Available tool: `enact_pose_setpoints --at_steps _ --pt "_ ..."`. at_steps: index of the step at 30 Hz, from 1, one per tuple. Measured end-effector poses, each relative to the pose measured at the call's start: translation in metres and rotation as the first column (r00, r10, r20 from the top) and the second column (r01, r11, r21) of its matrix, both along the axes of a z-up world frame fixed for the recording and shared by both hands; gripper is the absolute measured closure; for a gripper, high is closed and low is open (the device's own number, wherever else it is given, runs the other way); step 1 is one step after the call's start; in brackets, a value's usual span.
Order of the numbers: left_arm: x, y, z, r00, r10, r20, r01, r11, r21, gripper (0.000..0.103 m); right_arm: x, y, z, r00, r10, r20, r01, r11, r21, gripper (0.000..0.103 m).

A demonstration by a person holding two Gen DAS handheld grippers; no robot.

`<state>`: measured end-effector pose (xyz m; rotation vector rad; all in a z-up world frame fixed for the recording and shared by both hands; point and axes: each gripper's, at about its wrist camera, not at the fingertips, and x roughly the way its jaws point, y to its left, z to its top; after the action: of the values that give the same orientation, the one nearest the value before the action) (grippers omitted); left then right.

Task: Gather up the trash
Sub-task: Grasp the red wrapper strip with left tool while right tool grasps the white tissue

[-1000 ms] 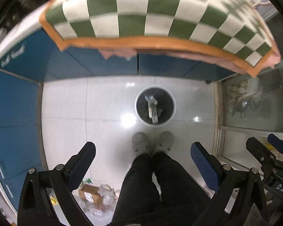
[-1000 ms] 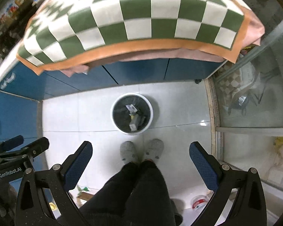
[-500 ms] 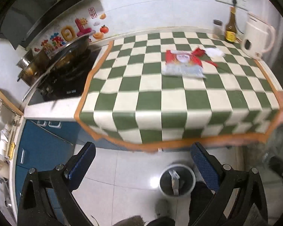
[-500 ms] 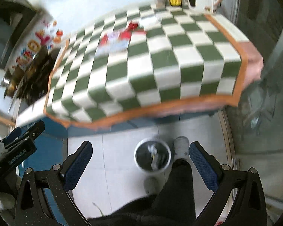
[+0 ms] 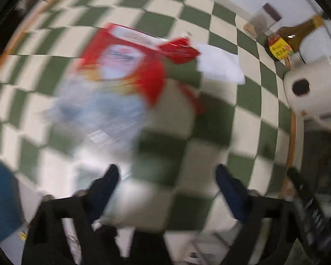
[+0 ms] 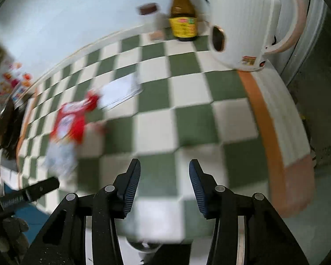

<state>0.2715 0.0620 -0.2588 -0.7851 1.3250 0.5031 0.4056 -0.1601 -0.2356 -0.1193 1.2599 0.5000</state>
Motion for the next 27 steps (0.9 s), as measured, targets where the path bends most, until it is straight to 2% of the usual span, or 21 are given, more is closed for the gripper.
enact_pose_setpoints --at_steps 2,3,4,5,6,8,10,11,13,17,20,21,22,23,24,25,27 --pt "0.027 0.006 -0.020 0.999 0.039 -0.003 -0.039 0.998 -0.055 0.048 0.028 -0.002 -0.013 1.000 -0.011 -0.017 0.011 1.000 -0.014 0.055" --pt "0.038 0.010 -0.028 0.998 0.059 -0.008 -0.059 0.996 -0.072 0.050 0.037 -0.002 -0.018 1.000 -0.012 -0.023 0.011 1.000 -0.020 0.055" --pt "0.046 0.013 -0.035 0.997 0.076 -0.012 -0.076 0.994 -0.079 0.055 0.044 -0.002 -0.021 0.999 -0.012 -0.031 0.012 1.000 -0.022 0.055" --pt "0.051 0.016 -0.040 0.996 0.089 -0.011 -0.090 0.993 -0.077 0.066 0.051 -0.002 -0.025 0.999 -0.012 -0.037 0.012 1.000 -0.019 0.055" --pt "0.054 0.017 -0.042 0.995 0.099 -0.012 -0.100 0.992 -0.074 0.071 0.056 0.000 -0.028 0.999 -0.009 -0.041 0.009 1.000 -0.013 0.055" --pt "0.056 0.016 -0.043 0.994 0.103 -0.020 -0.104 0.994 -0.034 0.096 0.060 0.007 -0.031 0.999 0.008 -0.044 -0.009 1.000 -0.007 0.054" --pt "0.057 0.013 -0.038 0.997 0.064 -0.033 -0.062 0.997 0.048 0.096 0.064 0.023 -0.035 0.998 0.035 -0.055 -0.035 0.999 0.017 0.051" --pt "0.057 0.013 -0.035 0.998 0.040 -0.054 -0.034 0.993 0.109 0.097 0.068 0.035 -0.038 0.996 0.050 -0.070 -0.047 0.998 0.042 0.047" --pt "0.054 0.019 -0.031 0.996 0.020 -0.090 -0.001 0.978 0.208 0.097 0.076 0.065 -0.044 0.993 0.083 -0.088 -0.074 0.992 0.101 0.046" --pt "0.045 0.037 -0.028 0.992 0.042 -0.121 -0.007 0.960 0.278 0.097 0.087 0.129 -0.059 0.985 0.139 -0.099 -0.124 0.983 0.137 0.044" --pt "0.044 0.041 -0.027 0.990 0.039 -0.132 0.002 0.953 0.301 0.097 0.091 0.175 -0.080 0.979 0.182 -0.091 -0.175 0.981 0.082 0.044" --pt "0.044 0.040 -0.025 0.990 0.032 -0.137 0.013 0.949 0.314 0.097 0.088 0.184 -0.082 0.979 0.195 -0.054 -0.192 0.980 0.057 0.044" --pt "0.043 0.038 -0.022 0.990 0.023 -0.138 0.024 0.944 0.329 0.097 0.084 0.192 -0.081 0.978 0.210 -0.002 -0.210 0.977 0.029 0.057" --pt "0.043 0.035 -0.019 0.990 0.013 -0.139 0.036 0.938 0.343 0.097 0.080 0.198 -0.085 0.974 0.226 0.012 -0.226 0.974 -0.015 0.078" --pt "0.045 0.032 -0.018 0.990 0.002 -0.139 0.048 0.934 0.355 0.097 0.074 0.200 -0.085 0.972 0.228 0.057 -0.226 0.973 -0.040 0.085" --pt "0.043 0.026 -0.017 0.991 -0.011 -0.136 0.061 0.928 0.368 0.097 0.071 0.199 -0.088 0.972 0.230 0.052 -0.228 0.973 -0.038 0.099" --pt "0.037 0.020 -0.007 0.991 -0.037 -0.127 0.085 0.915 0.395 0.097 0.063 0.189 -0.086 0.974 0.214 0.066 -0.213 0.977 -0.035 0.099"
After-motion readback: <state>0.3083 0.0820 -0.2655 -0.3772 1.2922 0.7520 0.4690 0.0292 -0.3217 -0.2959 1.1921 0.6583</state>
